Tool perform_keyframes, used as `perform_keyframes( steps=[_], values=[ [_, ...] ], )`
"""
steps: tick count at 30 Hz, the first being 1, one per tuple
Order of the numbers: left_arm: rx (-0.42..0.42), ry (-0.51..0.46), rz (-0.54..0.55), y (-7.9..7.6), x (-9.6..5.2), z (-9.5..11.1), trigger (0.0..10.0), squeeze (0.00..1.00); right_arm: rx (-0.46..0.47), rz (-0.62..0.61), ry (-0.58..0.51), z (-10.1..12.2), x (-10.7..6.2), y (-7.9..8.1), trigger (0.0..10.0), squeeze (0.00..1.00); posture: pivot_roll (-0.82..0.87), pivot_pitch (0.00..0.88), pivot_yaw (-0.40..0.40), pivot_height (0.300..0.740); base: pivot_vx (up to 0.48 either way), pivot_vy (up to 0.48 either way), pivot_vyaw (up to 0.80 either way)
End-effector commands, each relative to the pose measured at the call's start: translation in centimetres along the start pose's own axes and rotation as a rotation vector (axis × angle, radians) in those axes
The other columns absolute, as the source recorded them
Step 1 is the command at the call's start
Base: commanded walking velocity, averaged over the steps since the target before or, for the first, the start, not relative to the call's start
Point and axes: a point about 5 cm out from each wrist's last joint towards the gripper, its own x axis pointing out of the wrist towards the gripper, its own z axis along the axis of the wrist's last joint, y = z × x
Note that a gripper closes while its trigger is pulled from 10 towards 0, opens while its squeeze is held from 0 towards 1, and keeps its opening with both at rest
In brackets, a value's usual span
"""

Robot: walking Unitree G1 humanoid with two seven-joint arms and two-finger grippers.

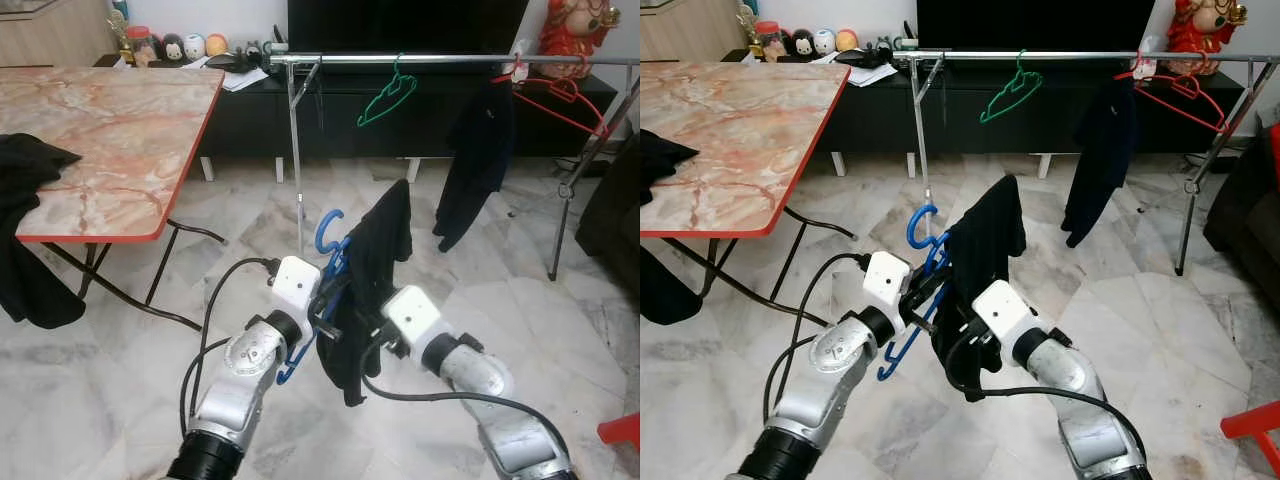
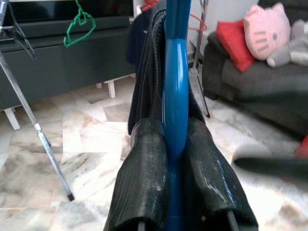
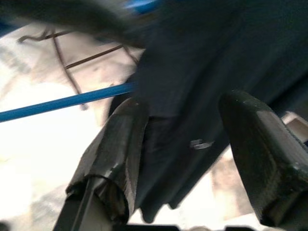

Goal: Hang hanger

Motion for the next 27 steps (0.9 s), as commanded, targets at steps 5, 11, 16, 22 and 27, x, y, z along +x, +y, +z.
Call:
perform_keyframes(
  steps=[5, 11, 16, 22, 27],
  values=[
    [0.063, -0.008, -0.093, 0.0, -0.8, 0.5, 10.0, 0.00, -0.008, -0.128, -0.096, 2.2, -0.9, -3.7, 10.0, 0.00, -0.03, 0.000, -0.013, 0.740, 0.000, 0.000, 0.00],
    [0.135, 0.014, -0.208, -0.6, -1.4, 0.4, 10.0, 0.00, 0.000, -0.075, -0.140, 2.8, -1.7, -4.7, 10.0, 0.00, -0.03, 0.000, -0.014, 0.740, 0.000, 0.000, 0.00],
    [0.171, 0.014, -0.310, -1.2, -1.6, 0.6, 10.0, 0.00, 0.065, 0.058, -0.176, 2.3, -2.8, -4.8, 10.0, 0.00, -0.04, 0.000, -0.019, 0.740, 0.000, 0.000, 0.00],
    [0.235, 0.032, -0.377, -1.1, -2.2, 0.3, 10.0, 0.00, 0.072, 0.157, -0.126, 0.7, -4.6, -6.5, 10.0, 0.00, -0.04, 0.000, -0.024, 0.740, 0.000, 0.000, 0.00],
    [0.278, 0.056, -0.415, -0.9, -2.5, 0.0, 10.0, 0.00, 0.130, 0.323, -0.121, 0.1, -6.7, -8.1, 10.0, 0.00, -0.04, 0.000, -0.026, 0.740, 0.000, 0.000, 0.00]
  ],
)
